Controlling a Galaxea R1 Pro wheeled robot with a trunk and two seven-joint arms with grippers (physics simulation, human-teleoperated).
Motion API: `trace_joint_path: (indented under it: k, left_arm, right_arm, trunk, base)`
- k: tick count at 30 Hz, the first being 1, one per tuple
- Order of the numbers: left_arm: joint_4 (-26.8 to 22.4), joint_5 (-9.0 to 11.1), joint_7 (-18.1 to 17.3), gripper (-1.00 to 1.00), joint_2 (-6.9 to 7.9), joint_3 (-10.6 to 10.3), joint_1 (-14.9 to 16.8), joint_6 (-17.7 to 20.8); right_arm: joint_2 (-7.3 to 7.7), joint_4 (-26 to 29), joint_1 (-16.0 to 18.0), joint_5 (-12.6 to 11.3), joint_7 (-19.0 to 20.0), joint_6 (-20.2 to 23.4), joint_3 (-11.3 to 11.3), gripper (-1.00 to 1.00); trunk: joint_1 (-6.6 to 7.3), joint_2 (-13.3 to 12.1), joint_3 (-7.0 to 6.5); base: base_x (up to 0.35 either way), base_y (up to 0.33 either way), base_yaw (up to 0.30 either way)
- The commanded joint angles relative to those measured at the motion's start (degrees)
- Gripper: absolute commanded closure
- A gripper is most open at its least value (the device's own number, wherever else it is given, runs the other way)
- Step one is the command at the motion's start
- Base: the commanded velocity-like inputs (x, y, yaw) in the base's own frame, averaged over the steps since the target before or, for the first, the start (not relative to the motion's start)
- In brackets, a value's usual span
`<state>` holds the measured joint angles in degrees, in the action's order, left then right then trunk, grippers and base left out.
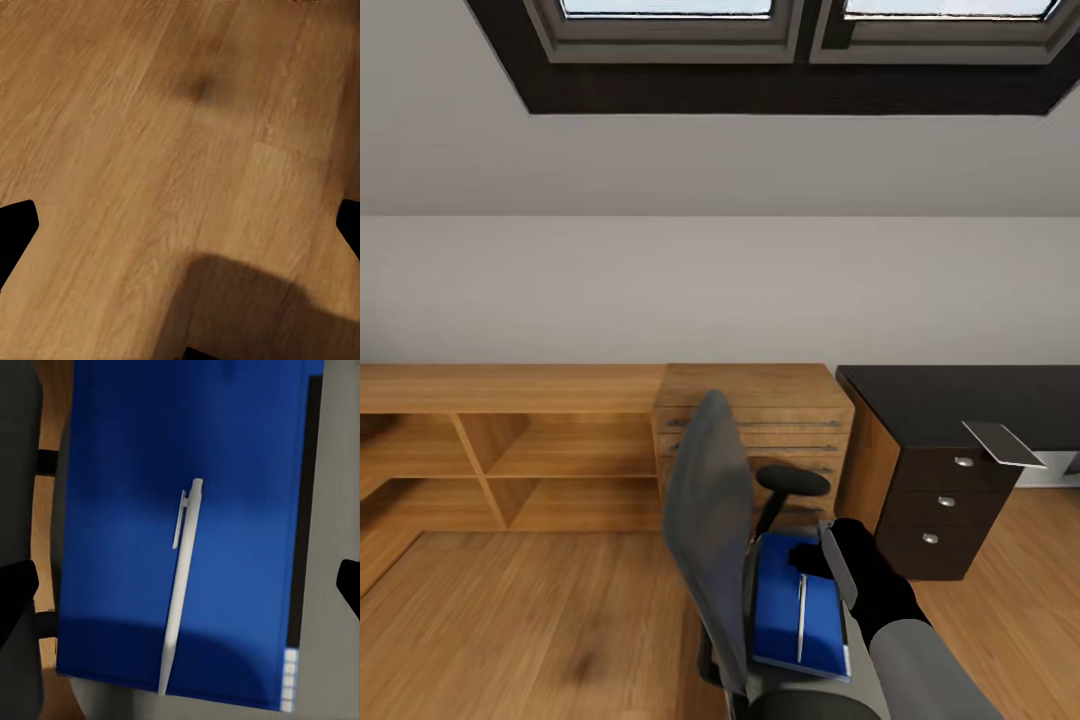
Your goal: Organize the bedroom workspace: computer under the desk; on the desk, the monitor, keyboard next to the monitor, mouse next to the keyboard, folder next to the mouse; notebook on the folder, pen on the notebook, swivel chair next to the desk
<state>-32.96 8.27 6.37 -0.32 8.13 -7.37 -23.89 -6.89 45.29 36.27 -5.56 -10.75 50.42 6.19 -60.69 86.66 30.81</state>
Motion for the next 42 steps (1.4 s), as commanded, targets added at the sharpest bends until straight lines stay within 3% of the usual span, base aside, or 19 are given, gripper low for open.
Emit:
trace_joint_path:
  k: [1,11,26,33,40,42]
  left_arm:
    - [0.0,0.3,0.0,-1.0,-0.03,0.1,0.0,0.0]
    - [-0.3,0.2,0.1,-1.0,-0.19,0.0,0.0,-0.1]
    - [-0.4,0.3,0.3,-1.0,-0.03,0.0,0.0,0.1]
    - [-0.4,0.3,0.4,-1.0,-0.03,0.0,0.0,0.3]
    - [-0.4,0.3,0.4,-1.0,-0.03,0.0,0.0,0.4]
    - [-0.4,0.3,0.4,-1.0,-0.01,0.0,0.0,0.4]
  right_arm:
    - [-0.05,0.1,0.0,-0.6,-0.5,0.1,0.1,-1.0]
    - [-0.05,0.1,0.0,-0.6,-0.7,0.3,0.2,-1.0]
    - [-0.12,0.2,0.0,-0.5,-0.8,0.8,0.1,-1.0]
    - [-0.21,0.2,0.4,-0.6,-0.8,4.3,0.1,-1.0]
    - [-0.39,-0.7,3.0,-0.6,-0.8,7.7,0.2,-1.0]
    - [-0.46,-4.2,5.3,-0.6,-0.8,8.1,0.2,-1.0]
  trunk:
    - [-0.02,0.0,0.05]
    - [-0.02,0.0,0.05]
    - [-3.31,6.0,2.74]
    - [-4.85,8.9,4.0]
    - [-6.39,11.7,5.25]
    - [-6.83,12.5,5.61]
  base:
    - [0.147,0.095,0.0]
    - [0.008,0.005,0.0]
    - [0.0,0.0,0.0]
    - [0.0,0.0,0.0]
    - [0.0,0.0,0.0]
    - [0.0,0.0,0.0]
